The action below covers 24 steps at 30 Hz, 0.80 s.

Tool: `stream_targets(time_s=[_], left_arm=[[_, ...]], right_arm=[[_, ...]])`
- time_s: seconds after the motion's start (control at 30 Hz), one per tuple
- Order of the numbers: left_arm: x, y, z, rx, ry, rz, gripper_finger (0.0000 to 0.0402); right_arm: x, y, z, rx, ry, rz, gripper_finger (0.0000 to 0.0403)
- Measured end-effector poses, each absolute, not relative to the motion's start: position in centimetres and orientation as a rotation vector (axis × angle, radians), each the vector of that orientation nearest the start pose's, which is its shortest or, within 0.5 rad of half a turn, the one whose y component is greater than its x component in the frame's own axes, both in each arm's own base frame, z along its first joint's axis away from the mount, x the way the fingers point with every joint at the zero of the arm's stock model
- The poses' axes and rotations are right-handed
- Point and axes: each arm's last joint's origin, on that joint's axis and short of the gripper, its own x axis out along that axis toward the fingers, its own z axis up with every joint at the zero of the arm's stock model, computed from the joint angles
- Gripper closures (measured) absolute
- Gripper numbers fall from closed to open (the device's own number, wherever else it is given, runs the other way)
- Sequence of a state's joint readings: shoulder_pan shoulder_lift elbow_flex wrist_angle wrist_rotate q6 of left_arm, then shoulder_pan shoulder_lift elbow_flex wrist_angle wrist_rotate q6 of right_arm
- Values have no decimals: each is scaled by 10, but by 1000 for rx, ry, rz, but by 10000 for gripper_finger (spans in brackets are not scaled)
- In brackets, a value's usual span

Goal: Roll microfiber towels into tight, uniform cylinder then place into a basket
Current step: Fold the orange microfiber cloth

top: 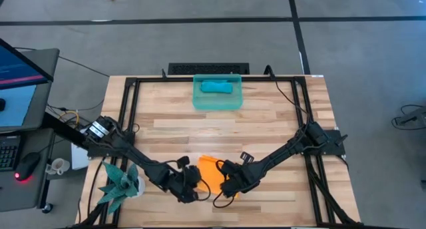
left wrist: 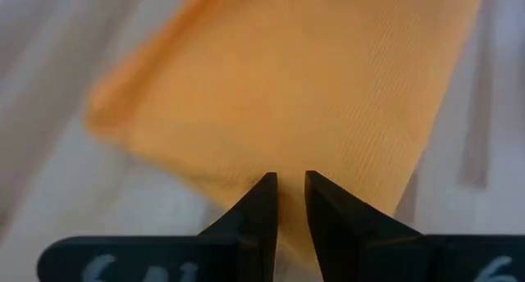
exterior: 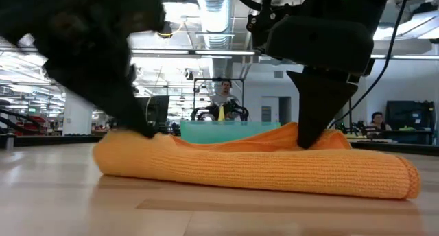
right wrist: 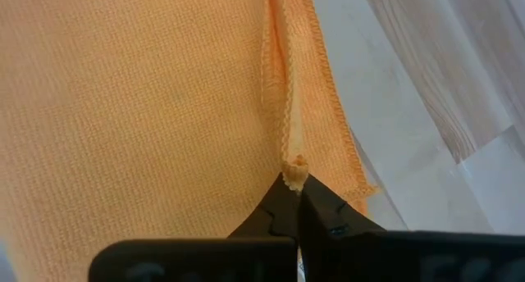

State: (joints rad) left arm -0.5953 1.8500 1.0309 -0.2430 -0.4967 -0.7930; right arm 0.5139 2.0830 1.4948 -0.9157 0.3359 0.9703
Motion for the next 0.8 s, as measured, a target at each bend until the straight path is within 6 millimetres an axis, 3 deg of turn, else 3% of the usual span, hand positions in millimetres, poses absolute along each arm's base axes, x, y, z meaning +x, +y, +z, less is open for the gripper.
stream_targets(time_s=[0.17, 0.37, 0.6, 0.8], left_arm=[[288, -180, 125, -283, 898, 296, 346], [286, -178, 122, -273, 912, 293, 346], [295, -186, 140, -187, 894, 224, 346], [299, -195, 155, -114, 804, 209, 346]], right_arm=[[347, 185, 153, 196, 1257, -505, 386], [348, 182, 152, 253, 1287, -503, 378], [349, 182, 152, 248, 1283, -506, 380], [348, 181, 152, 246, 1285, -510, 328]])
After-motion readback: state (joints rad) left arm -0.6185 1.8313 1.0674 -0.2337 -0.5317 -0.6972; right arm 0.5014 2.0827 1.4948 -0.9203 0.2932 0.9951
